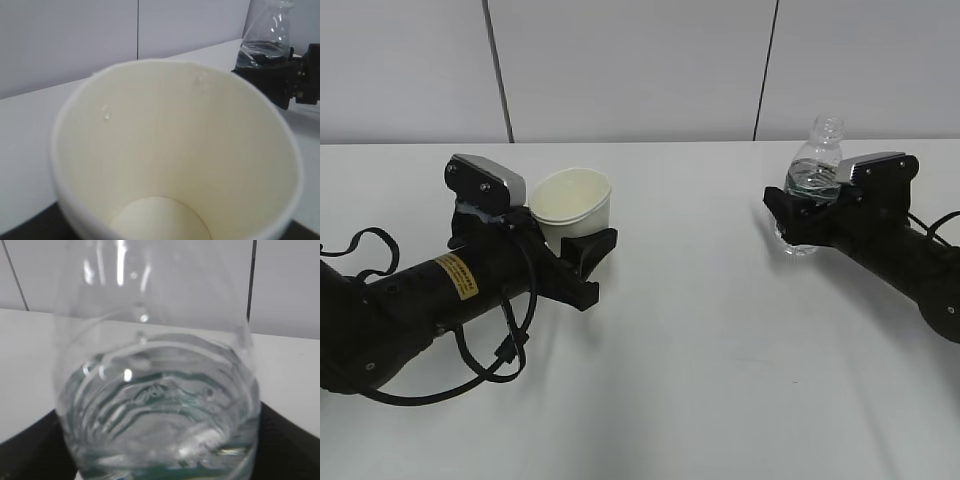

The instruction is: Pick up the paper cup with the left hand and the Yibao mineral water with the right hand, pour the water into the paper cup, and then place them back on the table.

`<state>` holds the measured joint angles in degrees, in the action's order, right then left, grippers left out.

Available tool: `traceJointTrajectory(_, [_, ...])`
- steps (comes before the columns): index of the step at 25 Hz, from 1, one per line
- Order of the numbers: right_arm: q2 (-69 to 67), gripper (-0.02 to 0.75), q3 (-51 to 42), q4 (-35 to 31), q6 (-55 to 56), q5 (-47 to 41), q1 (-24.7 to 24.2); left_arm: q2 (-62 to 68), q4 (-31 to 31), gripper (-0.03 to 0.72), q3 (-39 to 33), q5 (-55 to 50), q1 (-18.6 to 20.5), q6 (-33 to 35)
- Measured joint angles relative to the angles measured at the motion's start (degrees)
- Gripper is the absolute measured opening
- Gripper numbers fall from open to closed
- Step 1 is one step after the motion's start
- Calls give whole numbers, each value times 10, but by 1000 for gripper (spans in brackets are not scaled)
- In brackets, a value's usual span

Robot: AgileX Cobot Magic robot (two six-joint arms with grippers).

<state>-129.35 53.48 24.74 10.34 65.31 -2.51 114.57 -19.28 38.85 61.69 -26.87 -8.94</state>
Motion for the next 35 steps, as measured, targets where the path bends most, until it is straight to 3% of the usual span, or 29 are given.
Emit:
traceJointTrajectory(12, [0, 503, 0, -2, 0, 1, 0, 0, 0, 403, 0, 0, 0, 0])
traceJointTrajectory(35, [-1, 469, 0, -3, -18, 3, 0, 0, 0, 402, 0, 0, 0, 0])
